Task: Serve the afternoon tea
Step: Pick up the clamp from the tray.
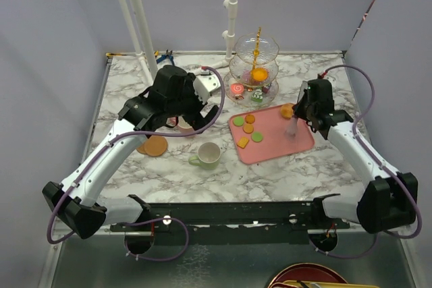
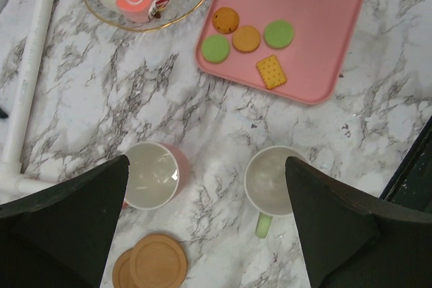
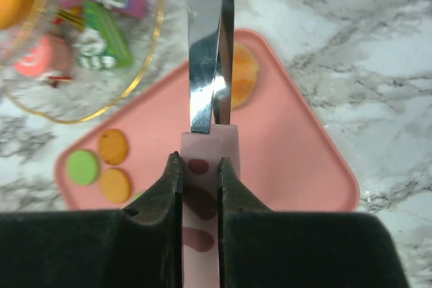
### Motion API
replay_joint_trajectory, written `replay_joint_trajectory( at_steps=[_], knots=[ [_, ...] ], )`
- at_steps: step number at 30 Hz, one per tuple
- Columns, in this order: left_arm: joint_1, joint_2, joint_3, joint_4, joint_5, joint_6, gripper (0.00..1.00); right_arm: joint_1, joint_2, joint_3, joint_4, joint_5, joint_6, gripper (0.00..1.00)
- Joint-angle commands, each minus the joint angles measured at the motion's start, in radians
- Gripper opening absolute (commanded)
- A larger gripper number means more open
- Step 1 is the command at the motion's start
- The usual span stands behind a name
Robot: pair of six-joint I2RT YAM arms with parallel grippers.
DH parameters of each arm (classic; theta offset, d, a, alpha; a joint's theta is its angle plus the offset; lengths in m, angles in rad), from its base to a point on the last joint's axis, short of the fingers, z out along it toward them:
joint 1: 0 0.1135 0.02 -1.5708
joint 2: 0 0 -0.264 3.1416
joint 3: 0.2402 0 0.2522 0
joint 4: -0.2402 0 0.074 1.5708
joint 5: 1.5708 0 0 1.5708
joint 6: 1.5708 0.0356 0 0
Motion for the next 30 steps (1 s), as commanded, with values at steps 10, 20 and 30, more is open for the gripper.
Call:
replay_joint_trajectory(
  at_steps=[10,20,30],
  knots=[
    [-0.131,0.083,-0.006,0.445,0.325,-0.367,0.99,0.146,-0.342,0.014,0.371,-0.279,0.045,0.01],
    [-0.171,0.157,0.024,0.548,0.383,-0.521,0.99,0.306,-0.382,0.01,0.504,-0.225,0.113,0.01],
    [-0.171,0.171,0.038,0.576,0.334,-0.52,0.99,0.404,-0.346,0.008,0.548,-0.127,0.201,0.0]
  ],
)
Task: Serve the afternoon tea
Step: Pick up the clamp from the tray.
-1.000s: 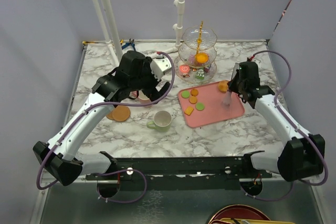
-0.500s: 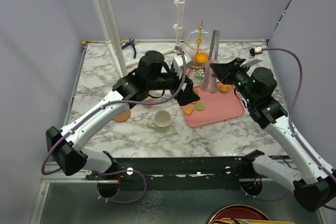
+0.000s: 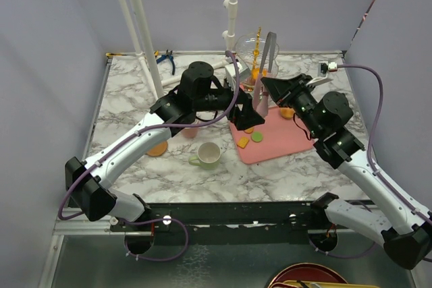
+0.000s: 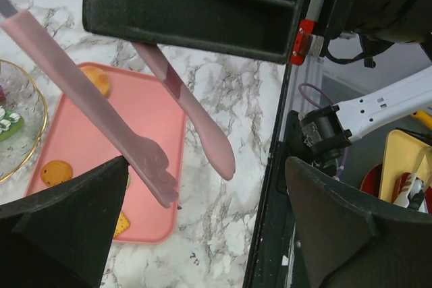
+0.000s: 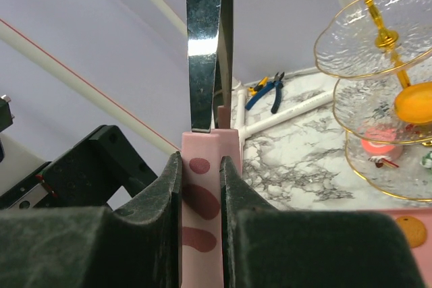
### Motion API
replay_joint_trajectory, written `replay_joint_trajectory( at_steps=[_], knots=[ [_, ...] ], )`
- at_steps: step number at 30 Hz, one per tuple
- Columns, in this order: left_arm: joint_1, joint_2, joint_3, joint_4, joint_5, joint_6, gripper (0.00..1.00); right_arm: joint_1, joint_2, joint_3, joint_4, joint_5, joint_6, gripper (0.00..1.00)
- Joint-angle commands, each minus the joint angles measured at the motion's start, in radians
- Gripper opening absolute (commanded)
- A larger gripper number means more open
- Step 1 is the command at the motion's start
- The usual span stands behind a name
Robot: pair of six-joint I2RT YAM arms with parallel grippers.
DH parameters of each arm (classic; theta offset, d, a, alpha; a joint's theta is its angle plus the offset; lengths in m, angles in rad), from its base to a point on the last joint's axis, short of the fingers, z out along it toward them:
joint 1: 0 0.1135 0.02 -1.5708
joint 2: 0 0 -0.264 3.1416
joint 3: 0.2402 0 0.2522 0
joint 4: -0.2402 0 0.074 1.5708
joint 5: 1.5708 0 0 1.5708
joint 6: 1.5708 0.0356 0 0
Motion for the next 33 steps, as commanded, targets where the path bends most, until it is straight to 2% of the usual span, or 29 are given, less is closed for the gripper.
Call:
replay_joint_trajectory(
  at_steps=[1,6,12,15,18,22,24,33],
  knots=[
    [-0.003,0.006,0.028,0.037,-0.016,-0.002,0.99,0.073,0.03,0.018,0.041,0.101,0.011,0.0],
    [-0.002,-0.022,0.022,0.021,-0.072,0.043,0.99,0.11,0.049,0.029,0.018,0.167,-0.032,0.01],
    [0.002,-0.085,-0.005,-0.023,-0.384,0.187,0.99,0.113,0.047,0.04,-0.002,0.203,-0.065,0.01],
    [0.002,-0.116,-0.033,-0.013,-0.471,0.241,0.99,0.121,0.06,0.052,-0.005,0.203,-0.069,0.01],
    [0.002,-0.141,-0.044,0.007,-0.402,0.219,0.99,0.133,0.081,0.061,-0.003,0.213,-0.072,0.01],
    [0.0,-0.151,-0.052,0.015,-0.182,0.129,0.99,0.164,0.106,0.075,0.016,0.238,-0.086,0.01],
    [-0.001,-0.146,-0.065,0.015,-0.118,0.095,0.99,0.184,0.117,0.09,0.023,0.245,-0.095,0.01],
    [0.0,-0.144,-0.106,0.031,-0.106,0.03,0.93,0.235,0.137,0.119,0.046,0.271,-0.112,0.01]
  ],
)
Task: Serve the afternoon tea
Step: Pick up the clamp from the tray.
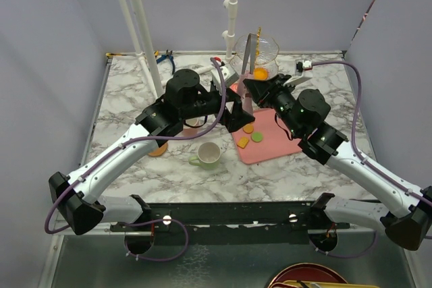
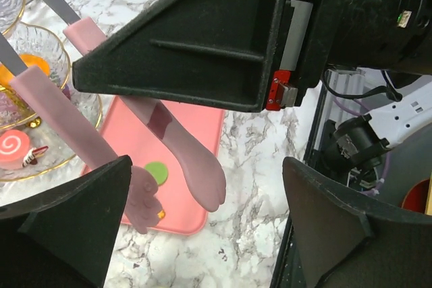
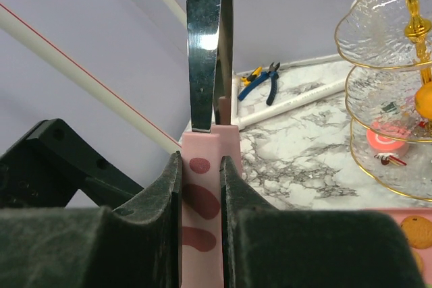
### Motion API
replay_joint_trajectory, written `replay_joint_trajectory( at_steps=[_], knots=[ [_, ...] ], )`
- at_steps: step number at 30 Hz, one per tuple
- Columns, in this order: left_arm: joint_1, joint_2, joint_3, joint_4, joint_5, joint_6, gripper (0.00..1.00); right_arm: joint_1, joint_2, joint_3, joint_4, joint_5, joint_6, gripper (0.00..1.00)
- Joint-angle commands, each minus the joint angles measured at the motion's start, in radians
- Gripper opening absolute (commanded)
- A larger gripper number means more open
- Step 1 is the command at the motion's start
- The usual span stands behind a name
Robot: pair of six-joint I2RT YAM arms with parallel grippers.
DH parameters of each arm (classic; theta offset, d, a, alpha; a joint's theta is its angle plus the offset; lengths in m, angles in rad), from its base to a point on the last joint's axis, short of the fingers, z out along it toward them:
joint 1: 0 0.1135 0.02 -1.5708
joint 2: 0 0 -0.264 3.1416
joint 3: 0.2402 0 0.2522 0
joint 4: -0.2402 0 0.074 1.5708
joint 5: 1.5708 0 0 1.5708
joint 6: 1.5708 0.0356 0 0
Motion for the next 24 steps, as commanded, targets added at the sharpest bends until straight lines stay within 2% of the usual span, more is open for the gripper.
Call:
replay_joint_trajectory(
  at_steps=[1,7,12,18,22,24],
  knots=[
    [-0.001,-0.002,-0.016,0.03,0.041,-0.058,0.92,0.025,0.007,0.036,0.044,0.043,-0.016,0.01],
    [0.0,-0.003,-0.041,0.063,0.083,-0.111,0.74,0.078,0.028,0.041,0.085,0.096,-0.025,0.01],
    [0.006,-0.002,-0.039,0.078,0.105,-0.149,0.48,0.127,0.062,0.059,0.098,0.17,-0.055,0.01],
    [0.028,-0.014,-0.078,0.077,0.101,-0.161,0.24,0.133,0.039,0.04,0.12,0.17,-0.058,0.02],
    [0.032,-0.021,-0.089,0.078,0.128,-0.161,0.05,0.133,0.011,0.018,0.15,0.098,-0.065,0.11],
    [0.033,-0.022,-0.084,0.077,0.16,-0.156,0.0,0.132,-0.005,0.015,0.153,0.033,-0.084,0.27]
  ],
)
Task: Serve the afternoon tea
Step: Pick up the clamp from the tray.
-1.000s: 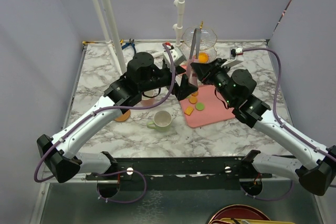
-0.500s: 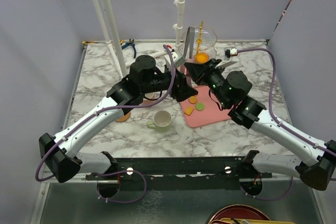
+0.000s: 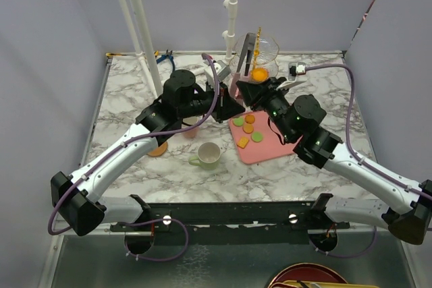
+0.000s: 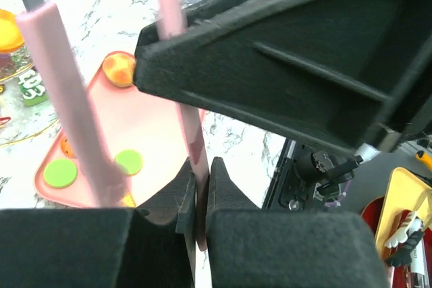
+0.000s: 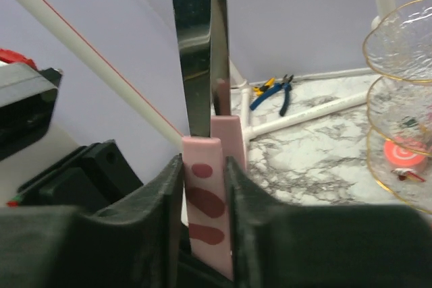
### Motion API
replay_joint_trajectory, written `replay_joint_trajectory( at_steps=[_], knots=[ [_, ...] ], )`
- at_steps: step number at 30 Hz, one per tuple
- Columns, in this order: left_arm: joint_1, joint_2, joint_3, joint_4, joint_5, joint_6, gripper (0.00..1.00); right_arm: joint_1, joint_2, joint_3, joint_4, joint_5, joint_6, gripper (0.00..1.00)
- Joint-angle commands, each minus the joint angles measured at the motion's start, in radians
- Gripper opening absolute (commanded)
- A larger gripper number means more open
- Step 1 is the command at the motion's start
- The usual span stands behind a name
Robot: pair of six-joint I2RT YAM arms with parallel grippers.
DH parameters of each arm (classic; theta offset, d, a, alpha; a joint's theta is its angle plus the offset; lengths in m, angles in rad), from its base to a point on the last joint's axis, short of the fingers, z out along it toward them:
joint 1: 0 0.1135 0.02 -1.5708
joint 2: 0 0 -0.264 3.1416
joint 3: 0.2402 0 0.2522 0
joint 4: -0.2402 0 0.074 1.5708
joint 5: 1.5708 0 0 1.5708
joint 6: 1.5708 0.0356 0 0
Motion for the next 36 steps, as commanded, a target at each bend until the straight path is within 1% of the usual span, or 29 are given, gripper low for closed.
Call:
replay_joint_trajectory(
  at_steps=[1,4,6,7,9,10,12,15,16,21,25,27,30,32,34,36],
  knots=[
    [-0.023,-0.023,-0.007,0.013,0.137,0.028,0.0,0.006,-0.04,0.004,0.062,-0.111,-0.039,0.37],
    [-0.022,-0.032,-0.006,0.007,0.198,0.06,0.0,-0.006,-0.082,0.03,-0.018,-0.204,-0.133,0.65],
    [-0.022,-0.038,-0.009,-0.007,0.23,0.095,0.0,-0.071,-0.115,0.06,-0.093,-0.331,-0.175,0.77],
    [-0.022,-0.042,-0.009,-0.015,0.247,0.111,0.0,-0.108,-0.131,0.076,-0.128,-0.413,-0.182,0.86],
    [-0.02,-0.046,-0.009,-0.033,0.282,0.138,0.0,-0.203,-0.151,0.112,-0.191,-0.621,-0.201,0.98],
    [-0.021,-0.049,-0.009,-0.039,0.298,0.146,0.0,-0.245,-0.149,0.136,-0.236,-0.726,-0.214,1.0],
    [-0.018,-0.052,-0.004,-0.05,0.326,0.157,0.0,-0.318,-0.113,0.204,-0.347,-0.963,-0.268,1.0],
    [-0.007,-0.063,-0.002,-0.054,0.376,0.172,0.0,-0.374,-0.043,0.297,-0.506,-1.203,-0.349,1.0],
    [-0.001,-0.067,-0.003,-0.054,0.399,0.176,0.0,-0.387,-0.027,0.316,-0.539,-1.248,-0.372,1.0],
    [0.051,-0.085,0.004,-0.055,0.487,0.171,0.0,-0.455,-0.024,0.315,-0.574,-1.298,-0.426,1.0],
    [0.1,-0.092,0.01,-0.055,0.533,0.156,0.0,-0.516,-0.08,0.264,-0.535,-1.442,-0.438,1.0],
    [0.11,-0.096,0.011,-0.055,0.559,0.15,0.0,-0.531,-0.098,0.245,-0.526,-1.463,-0.443,1.0],
    [0.111,-0.104,0.011,-0.053,0.597,0.141,0.0,-0.538,-0.096,0.203,-0.474,-1.432,-0.413,1.0],
    [0.111,-0.105,0.013,-0.053,0.626,0.131,0.0,-0.545,-0.079,0.182,-0.427,-1.388,-0.379,0.97],
    [0.111,-0.101,0.012,-0.052,0.654,0.122,0.0,-0.545,-0.06,0.164,-0.326,-1.343,-0.309,0.94],
    [0.111,-0.096,0.009,-0.051,0.682,0.113,0.0,-0.546,-0.036,0.162,-0.233,-1.341,-0.221,0.92]
  ],
)
